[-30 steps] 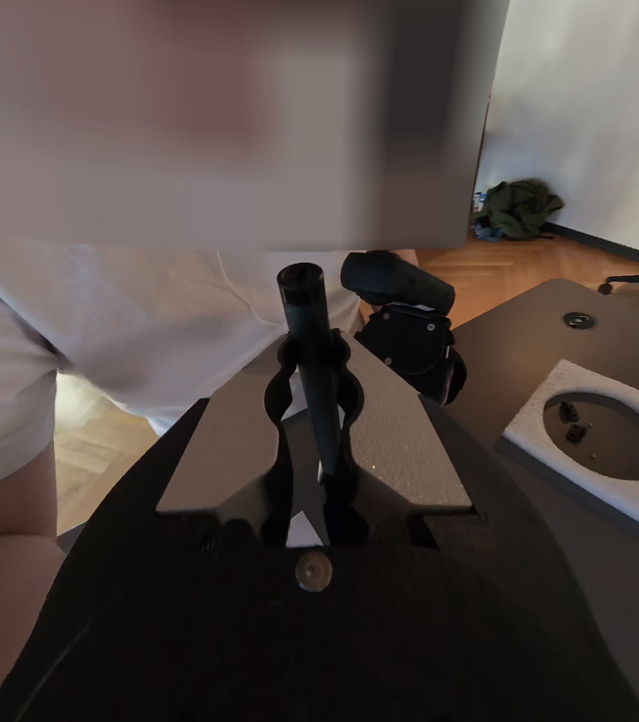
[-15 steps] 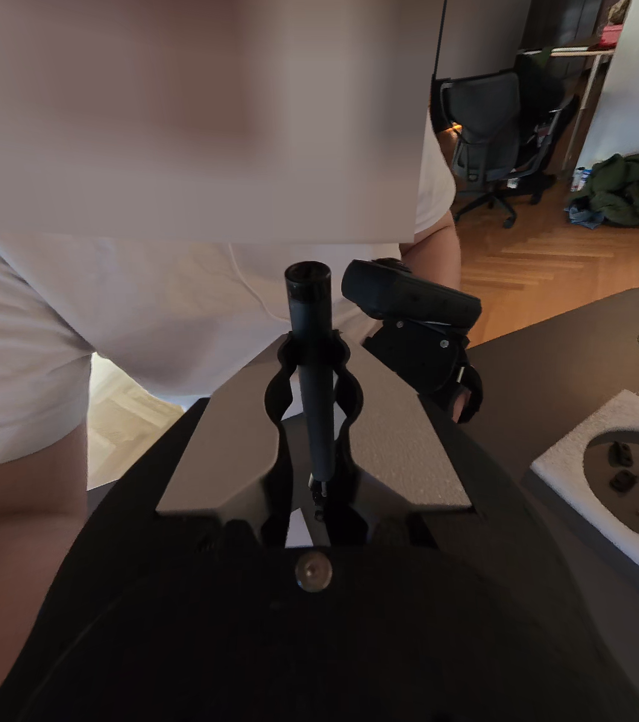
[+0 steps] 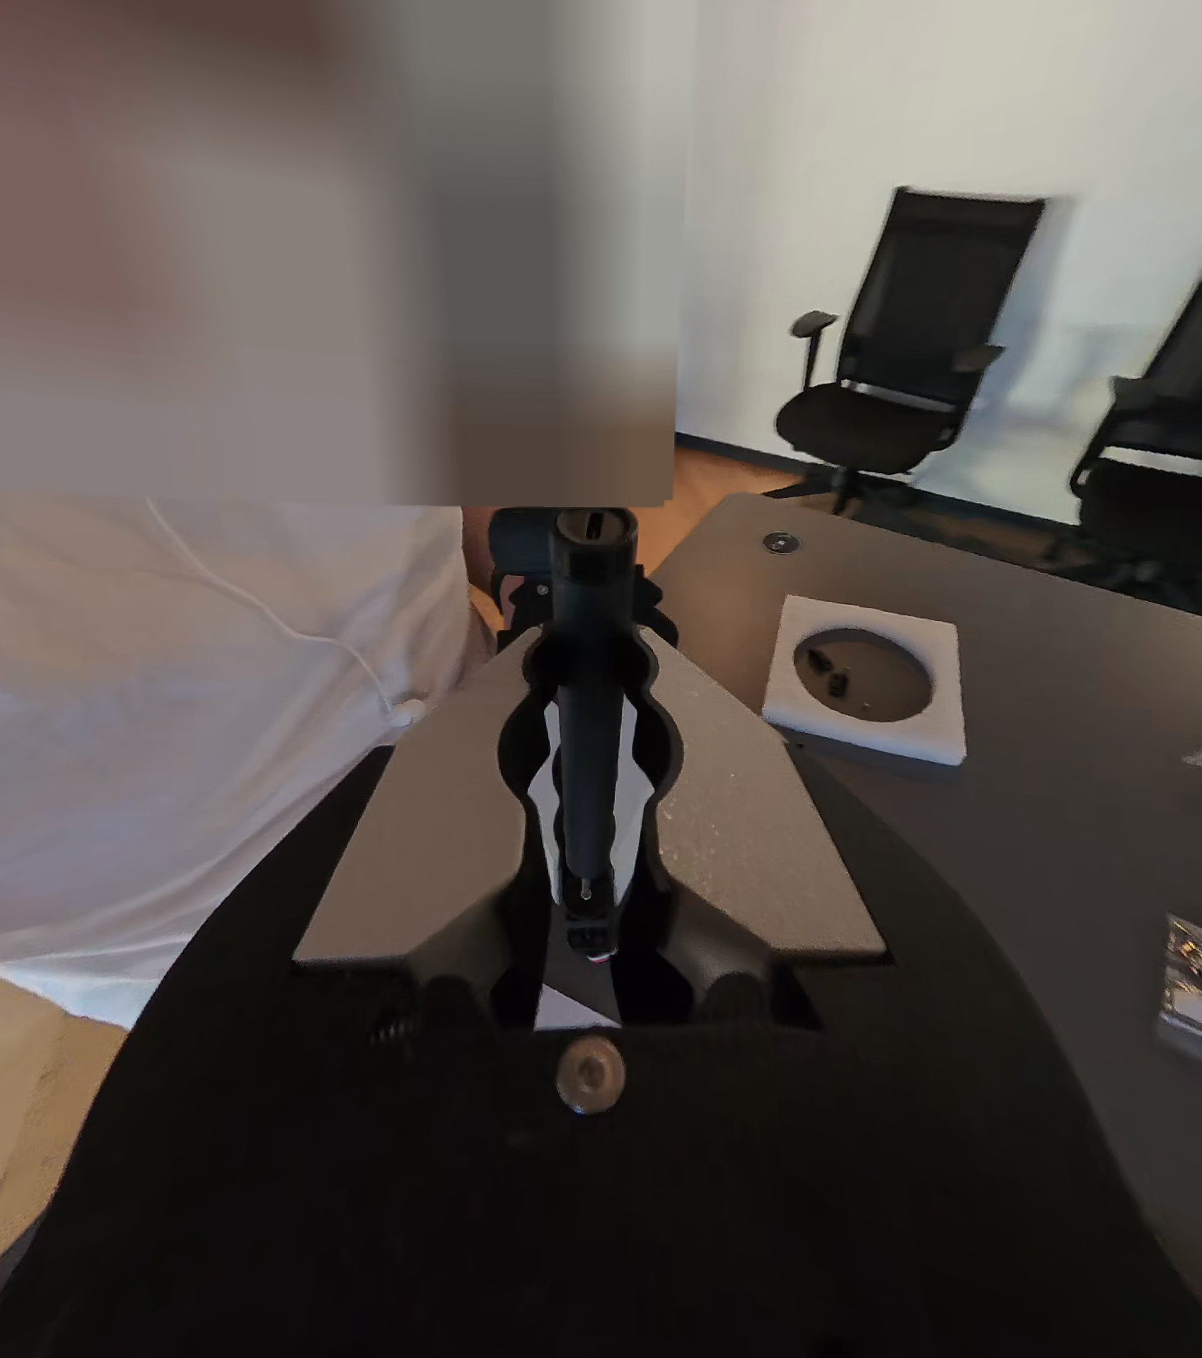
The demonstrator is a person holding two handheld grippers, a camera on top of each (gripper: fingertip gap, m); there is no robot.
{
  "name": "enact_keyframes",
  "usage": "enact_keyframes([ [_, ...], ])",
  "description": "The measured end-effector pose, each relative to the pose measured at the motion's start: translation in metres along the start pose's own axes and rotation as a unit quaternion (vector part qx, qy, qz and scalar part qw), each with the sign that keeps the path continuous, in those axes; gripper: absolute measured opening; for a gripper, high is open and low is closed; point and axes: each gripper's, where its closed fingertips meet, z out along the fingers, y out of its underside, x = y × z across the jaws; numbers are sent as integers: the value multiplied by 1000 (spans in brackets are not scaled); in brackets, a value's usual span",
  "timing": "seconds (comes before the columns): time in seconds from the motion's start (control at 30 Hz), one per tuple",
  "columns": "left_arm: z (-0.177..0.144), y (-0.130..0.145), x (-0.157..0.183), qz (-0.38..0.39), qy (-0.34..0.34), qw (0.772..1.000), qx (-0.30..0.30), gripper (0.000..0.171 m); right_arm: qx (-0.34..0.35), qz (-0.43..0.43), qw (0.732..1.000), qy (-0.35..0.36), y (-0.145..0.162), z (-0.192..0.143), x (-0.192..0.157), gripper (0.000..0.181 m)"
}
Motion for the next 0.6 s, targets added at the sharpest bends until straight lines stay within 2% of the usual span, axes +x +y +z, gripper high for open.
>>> enact_keyframes([
  [0.1, 0, 1, 1, 33, 61, 998, -10, 20, 2, -14, 1000, 18, 1, -3, -11, 15],
  [0.3, 0, 3, 2, 149, 158, 976, -30, 22, 5, -18, 1000, -9, 2, -4, -18, 16],
  [0.6, 3, 1, 4, 184, 220, 958, -31, 22, 0, -13, 997, -70, 1, -1, -19, 16],
])
